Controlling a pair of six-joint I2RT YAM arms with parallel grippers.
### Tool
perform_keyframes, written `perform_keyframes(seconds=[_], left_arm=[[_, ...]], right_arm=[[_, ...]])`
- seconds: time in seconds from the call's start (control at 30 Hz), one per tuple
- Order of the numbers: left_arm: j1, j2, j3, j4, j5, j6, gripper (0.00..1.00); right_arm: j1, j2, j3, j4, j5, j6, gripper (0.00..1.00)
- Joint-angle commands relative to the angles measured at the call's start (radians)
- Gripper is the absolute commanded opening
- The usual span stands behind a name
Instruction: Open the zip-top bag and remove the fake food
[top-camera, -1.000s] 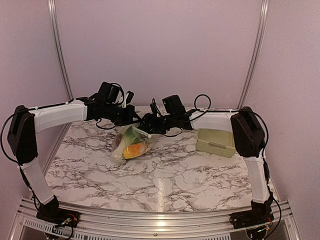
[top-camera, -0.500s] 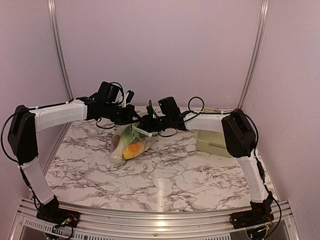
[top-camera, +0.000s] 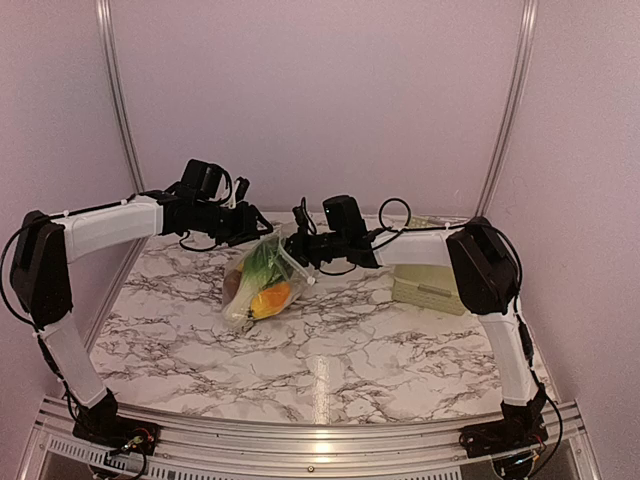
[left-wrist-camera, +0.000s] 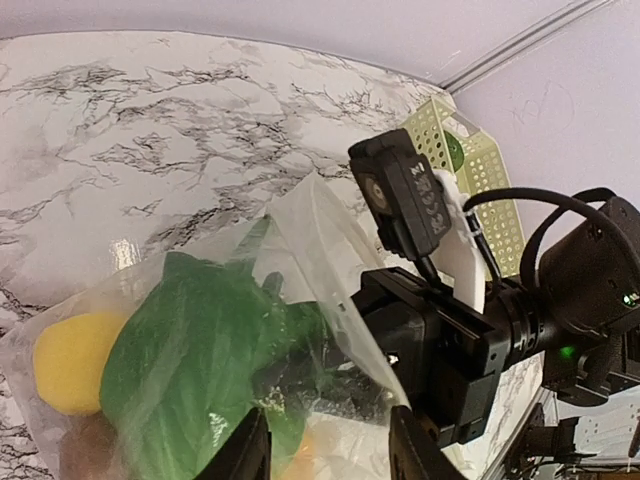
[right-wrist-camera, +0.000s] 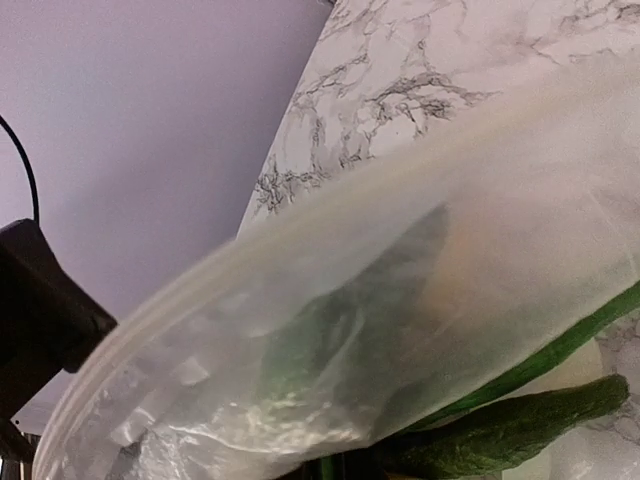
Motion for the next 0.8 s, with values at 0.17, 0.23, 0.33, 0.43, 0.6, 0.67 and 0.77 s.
perform_keyframes(seconds=[0.17, 0.23, 0.33, 0.43, 0.6, 0.67, 0.77], left_arm=[[0.197, -0.091, -0.059, -0.006, 0.071, -0.05, 0.65], [0.251, -0.079, -0.09, -0.023, 0.076, -0.043, 0.67], [0.332, -0.05, -0.14, -0.038, 0.103, -0.035, 0.69], [0.376, -0.014, -0.179, -0.026, 0.145, 0.005, 0.72], [0.378, 0.032, -0.196, 0.053, 0.266, 0.146, 0.76], [0.378, 0.032, -0.219, 0.105, 0.302, 0.198, 0.77], [0.376, -0.003, -0.332, 0.298, 0.361, 0.199, 0.78]], right_arm=[[0.011, -0.081, 0.003, 0.14, -0.094, -0.134, 0.0], [0.017, -0.083, 0.011, 0.139, -0.107, -0.175, 0.0], [0.023, -0.077, 0.033, 0.119, -0.128, -0.21, 0.0], [0.03, -0.073, 0.05, 0.095, -0.143, -0.244, 0.0], [0.04, -0.06, 0.087, 0.063, -0.192, -0.291, 0.0], [0.042, -0.05, 0.106, 0.047, -0.213, -0.305, 0.0], [0.044, -0.037, 0.141, 0.018, -0.242, -0.323, 0.0]])
